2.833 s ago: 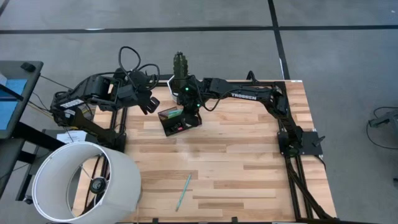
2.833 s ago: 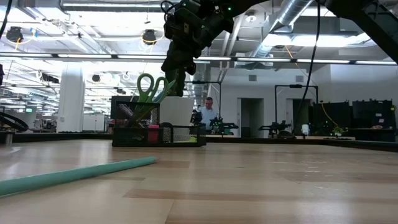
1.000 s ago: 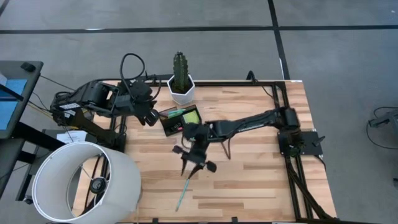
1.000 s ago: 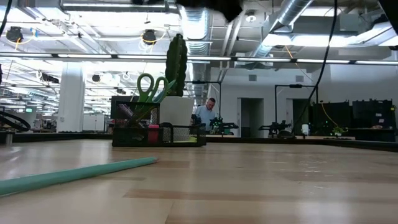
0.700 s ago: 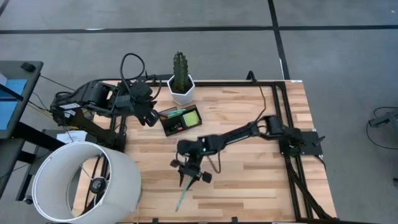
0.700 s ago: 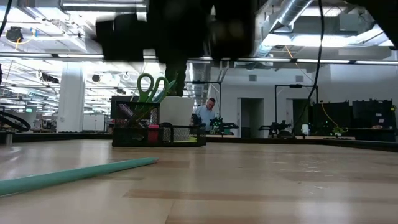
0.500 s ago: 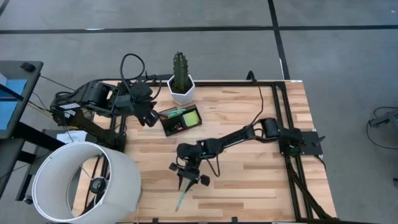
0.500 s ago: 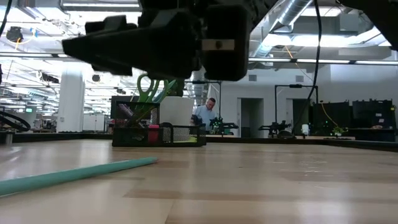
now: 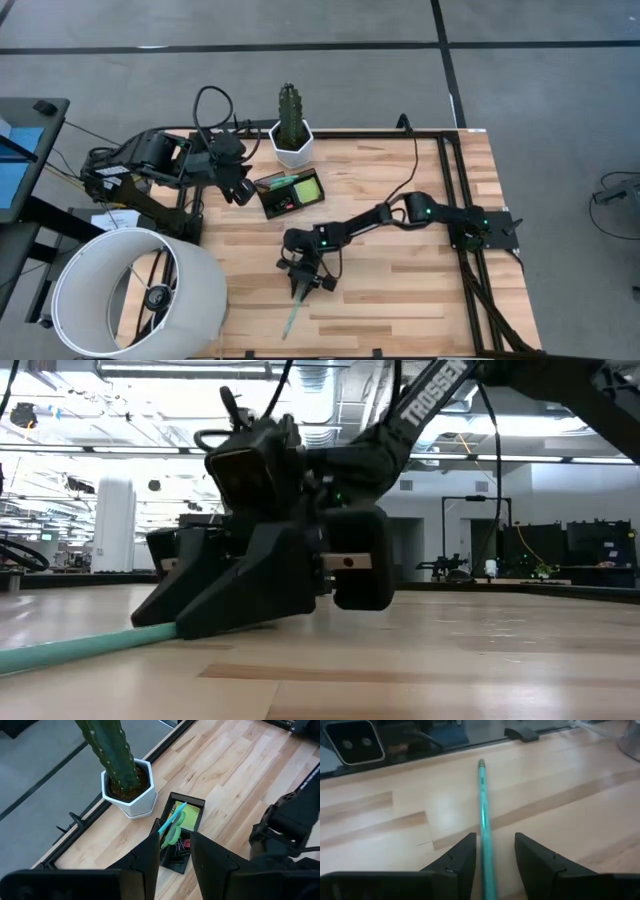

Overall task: Pick and place office supplies into organizer
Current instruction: Put the blue pencil into the black mesh organizer

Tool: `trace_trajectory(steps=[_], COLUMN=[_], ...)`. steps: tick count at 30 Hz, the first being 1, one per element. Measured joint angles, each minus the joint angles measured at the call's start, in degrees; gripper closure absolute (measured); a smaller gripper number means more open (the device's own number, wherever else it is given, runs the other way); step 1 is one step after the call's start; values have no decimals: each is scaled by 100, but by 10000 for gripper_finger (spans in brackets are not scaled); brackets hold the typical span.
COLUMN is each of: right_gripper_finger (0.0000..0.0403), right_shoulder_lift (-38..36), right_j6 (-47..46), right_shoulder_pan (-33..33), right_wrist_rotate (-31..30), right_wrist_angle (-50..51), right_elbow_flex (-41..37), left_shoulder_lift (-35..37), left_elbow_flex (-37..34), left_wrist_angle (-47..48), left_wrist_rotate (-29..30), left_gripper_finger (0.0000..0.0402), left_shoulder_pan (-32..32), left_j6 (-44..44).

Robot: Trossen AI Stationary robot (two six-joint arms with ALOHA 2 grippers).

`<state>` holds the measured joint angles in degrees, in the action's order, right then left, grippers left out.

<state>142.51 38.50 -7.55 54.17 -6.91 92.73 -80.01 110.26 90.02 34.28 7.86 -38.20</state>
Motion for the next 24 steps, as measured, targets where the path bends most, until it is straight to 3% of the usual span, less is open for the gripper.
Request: trace_trajectory(steps=[9, 17, 19, 24], right_gripper_finger=[289, 381, 389, 379], right_shoulder_lift=[330, 401, 401, 289], right_j6=[107, 92, 72, -1001], right_shoulder_pan=[39, 31, 31, 60], right_wrist_rotate=[121, 77, 81, 446], right_wrist_angle=[-51, -105, -106, -588], right_elbow_flex=[11, 24, 20, -39], left_shoulder_lift=[0, 0, 0, 0], left_elbow_flex=[0, 0, 0, 0], left_wrist_angle=[0, 0, 0, 0], left_wrist_rotate=[12, 20, 20, 50], left_gripper_finger=[300, 300, 300, 300], left_shoulder_pan=[0, 0, 0, 0], left_j6=[31, -38, -44, -48])
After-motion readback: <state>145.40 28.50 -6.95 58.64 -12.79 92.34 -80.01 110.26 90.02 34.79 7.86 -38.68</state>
